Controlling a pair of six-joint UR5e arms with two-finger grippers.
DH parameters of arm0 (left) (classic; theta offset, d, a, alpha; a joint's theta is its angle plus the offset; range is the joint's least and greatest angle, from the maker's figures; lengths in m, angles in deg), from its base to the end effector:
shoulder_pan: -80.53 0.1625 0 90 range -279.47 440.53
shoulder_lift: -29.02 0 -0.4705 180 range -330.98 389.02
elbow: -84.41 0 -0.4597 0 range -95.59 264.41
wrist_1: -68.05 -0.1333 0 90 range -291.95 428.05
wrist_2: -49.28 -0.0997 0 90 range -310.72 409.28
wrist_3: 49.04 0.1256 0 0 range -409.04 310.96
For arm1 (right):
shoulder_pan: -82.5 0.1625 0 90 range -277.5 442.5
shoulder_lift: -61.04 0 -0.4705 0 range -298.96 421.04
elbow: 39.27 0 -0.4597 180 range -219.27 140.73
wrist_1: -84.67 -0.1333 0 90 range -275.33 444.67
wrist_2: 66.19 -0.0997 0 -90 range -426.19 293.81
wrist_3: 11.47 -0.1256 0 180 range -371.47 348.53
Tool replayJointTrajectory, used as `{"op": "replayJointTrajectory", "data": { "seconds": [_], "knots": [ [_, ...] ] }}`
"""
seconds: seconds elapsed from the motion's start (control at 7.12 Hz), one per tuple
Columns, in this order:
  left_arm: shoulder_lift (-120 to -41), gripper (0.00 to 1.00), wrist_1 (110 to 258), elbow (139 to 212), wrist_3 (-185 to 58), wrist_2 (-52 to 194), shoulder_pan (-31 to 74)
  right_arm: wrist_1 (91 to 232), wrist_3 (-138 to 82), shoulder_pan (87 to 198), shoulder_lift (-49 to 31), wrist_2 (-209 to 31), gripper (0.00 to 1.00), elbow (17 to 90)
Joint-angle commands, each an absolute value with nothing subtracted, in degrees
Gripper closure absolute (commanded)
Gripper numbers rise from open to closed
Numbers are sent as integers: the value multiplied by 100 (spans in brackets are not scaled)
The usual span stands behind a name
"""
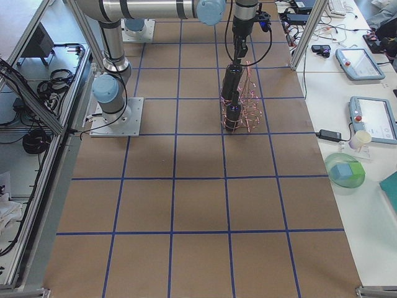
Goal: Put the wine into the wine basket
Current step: 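Carry the bottle with the right gripper over the wire rack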
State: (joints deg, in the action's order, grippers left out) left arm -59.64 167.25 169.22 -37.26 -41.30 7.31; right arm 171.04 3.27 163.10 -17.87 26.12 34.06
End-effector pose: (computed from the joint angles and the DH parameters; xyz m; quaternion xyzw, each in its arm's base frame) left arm 0.0293 -0.5546 0.5550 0.0435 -0.9988 -0.0238 0.0008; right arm 0.0200 -0.6641 0.5469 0.0462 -0.9986 0.0124 0.0233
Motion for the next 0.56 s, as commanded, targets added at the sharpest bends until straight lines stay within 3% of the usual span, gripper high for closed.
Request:
{"op": "replayJointTrajectory", "data": {
  "seconds": [0.0,0.42],
  "knots": [
    [-5958,0,16719,16922,-3726,-4125,706,17360,348,16309,-1561,2548,89,3420],
    [-5958,0,16719,16931,-3726,-4124,688,17650,567,16309,-1507,2557,89,3552]
  ]
}}
